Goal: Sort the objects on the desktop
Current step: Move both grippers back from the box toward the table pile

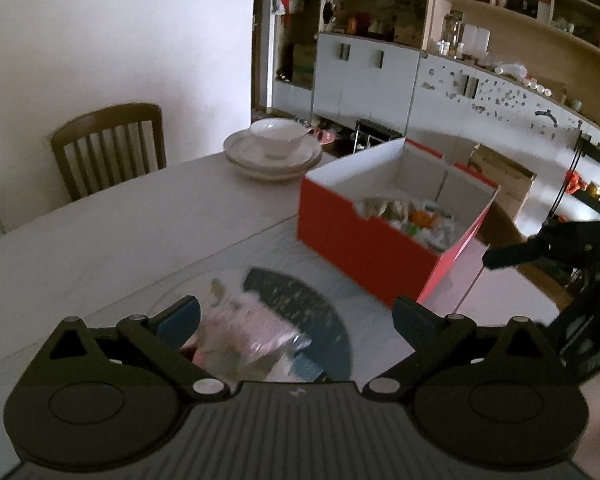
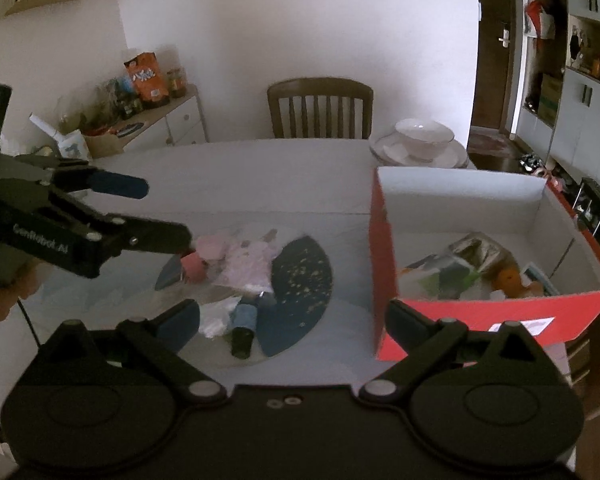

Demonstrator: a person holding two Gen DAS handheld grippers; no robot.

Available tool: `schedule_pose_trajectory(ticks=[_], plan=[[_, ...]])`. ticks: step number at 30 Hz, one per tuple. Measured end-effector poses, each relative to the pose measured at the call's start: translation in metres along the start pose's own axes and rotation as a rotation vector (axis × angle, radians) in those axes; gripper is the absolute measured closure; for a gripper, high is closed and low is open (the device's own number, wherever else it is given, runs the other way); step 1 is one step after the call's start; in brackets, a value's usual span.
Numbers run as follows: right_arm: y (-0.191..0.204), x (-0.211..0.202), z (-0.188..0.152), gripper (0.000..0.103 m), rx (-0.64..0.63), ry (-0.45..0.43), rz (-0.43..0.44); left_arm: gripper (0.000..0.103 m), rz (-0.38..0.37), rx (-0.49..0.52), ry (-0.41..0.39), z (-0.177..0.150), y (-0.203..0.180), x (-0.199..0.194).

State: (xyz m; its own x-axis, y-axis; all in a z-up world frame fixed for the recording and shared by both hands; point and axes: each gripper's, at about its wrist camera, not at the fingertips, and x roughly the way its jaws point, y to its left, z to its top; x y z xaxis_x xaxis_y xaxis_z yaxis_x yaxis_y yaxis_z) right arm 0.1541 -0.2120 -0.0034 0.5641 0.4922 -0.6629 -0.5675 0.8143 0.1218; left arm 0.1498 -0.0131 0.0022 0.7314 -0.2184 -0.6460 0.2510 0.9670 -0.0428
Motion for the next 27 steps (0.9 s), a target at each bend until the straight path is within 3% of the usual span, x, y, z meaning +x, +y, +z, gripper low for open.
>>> schedule_pose_trajectory(ticks=[7, 17, 27], plan=[[0.014, 0.018, -0.006, 0.004, 0.012, 0.025, -0.011, 0.0, 0.001, 0.019, 0.018, -0.036, 0.017, -0.006], [0.022, 0.053, -0.02, 0.004, 0.001, 0.076, -0.01, 0.0, -0.008, 0.045, 0.067, -0.081, 0.024, 0.018], [0.031, 0.089, -0.03, 0.008, -0.035, 0.128, 0.0, 0.0, -0.003, 0.07, 0.096, -0.101, 0.023, 0.047]])
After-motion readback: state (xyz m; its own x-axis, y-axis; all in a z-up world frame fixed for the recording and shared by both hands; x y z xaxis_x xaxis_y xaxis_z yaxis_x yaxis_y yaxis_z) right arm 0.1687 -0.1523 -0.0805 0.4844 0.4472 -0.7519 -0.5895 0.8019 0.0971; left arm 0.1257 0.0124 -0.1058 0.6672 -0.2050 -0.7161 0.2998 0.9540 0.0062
